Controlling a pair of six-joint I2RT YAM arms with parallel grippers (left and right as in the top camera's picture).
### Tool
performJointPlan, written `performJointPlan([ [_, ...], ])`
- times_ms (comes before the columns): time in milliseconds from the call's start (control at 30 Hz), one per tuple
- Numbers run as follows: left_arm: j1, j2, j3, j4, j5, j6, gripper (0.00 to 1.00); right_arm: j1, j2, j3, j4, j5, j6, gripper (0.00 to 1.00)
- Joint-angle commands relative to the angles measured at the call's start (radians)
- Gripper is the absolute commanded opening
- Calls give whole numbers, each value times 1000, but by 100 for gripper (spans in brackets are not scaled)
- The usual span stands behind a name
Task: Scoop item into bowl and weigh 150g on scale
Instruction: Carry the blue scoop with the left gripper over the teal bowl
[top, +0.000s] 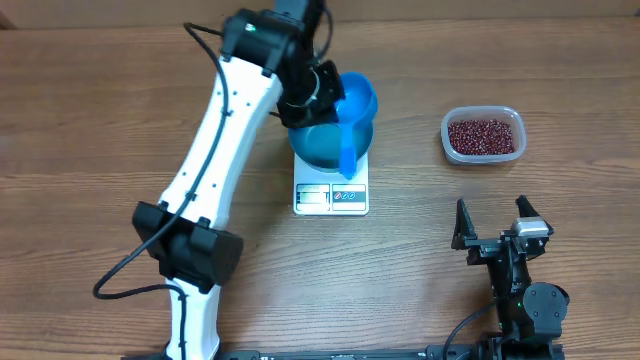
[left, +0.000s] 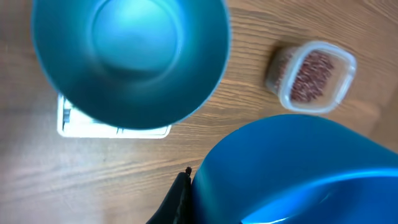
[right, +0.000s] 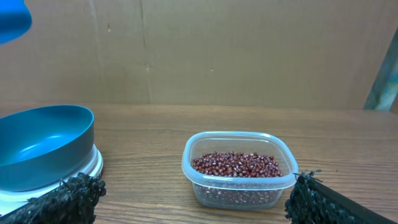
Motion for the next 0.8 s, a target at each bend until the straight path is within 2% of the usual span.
performJointPlan([
  [0,-54,-6,24,-29,-203,-263,4,4,-10,-11,5,-2,-4,100],
  [167,-136,-6,24,-107,-378,-612,4,4,-10,-11,5,-2,-4,100],
  [267,-167,-6,24,-127,-388,-728,4,4,-10,-11,5,-2,-4,100],
  [567,-203,-6,24,-148,-353,-902,4,5,-10,-11,5,-2,-4,100],
  [767,-203,-6,24,-150,-287,-951,4,4,-10,-11,5,-2,-3,100],
])
